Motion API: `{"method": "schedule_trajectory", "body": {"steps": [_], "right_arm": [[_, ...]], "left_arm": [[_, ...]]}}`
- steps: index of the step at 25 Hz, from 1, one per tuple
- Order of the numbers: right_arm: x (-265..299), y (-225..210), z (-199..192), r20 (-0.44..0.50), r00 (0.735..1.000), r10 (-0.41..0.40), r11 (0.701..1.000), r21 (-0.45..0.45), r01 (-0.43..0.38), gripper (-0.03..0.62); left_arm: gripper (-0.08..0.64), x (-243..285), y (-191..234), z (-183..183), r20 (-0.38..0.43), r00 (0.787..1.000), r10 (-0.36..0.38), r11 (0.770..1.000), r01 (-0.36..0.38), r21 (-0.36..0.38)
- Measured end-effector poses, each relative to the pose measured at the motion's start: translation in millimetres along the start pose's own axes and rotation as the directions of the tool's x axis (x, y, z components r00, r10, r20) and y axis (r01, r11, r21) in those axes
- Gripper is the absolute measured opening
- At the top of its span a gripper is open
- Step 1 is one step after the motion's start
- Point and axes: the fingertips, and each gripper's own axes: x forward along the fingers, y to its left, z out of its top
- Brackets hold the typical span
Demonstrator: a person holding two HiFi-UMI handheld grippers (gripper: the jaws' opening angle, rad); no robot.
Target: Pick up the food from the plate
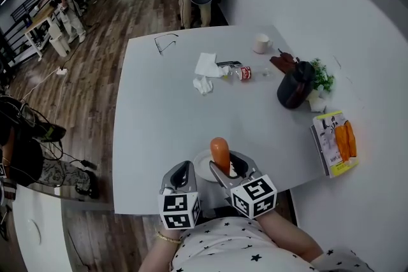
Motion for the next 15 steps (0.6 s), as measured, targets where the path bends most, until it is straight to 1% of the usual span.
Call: {"method": "schedule_trajectory", "body": {"steps": [15], "right_arm": [[-10.5, 3.1, -6.9, -0.031, 0.999, -0.019, 1.0, -0.011, 0.018, 0.212]], "left_arm": [[0.008, 0.9, -6.6, -6.5, -0.011, 1.0, -0.021, 0.999, 0.02, -0.03]]}}
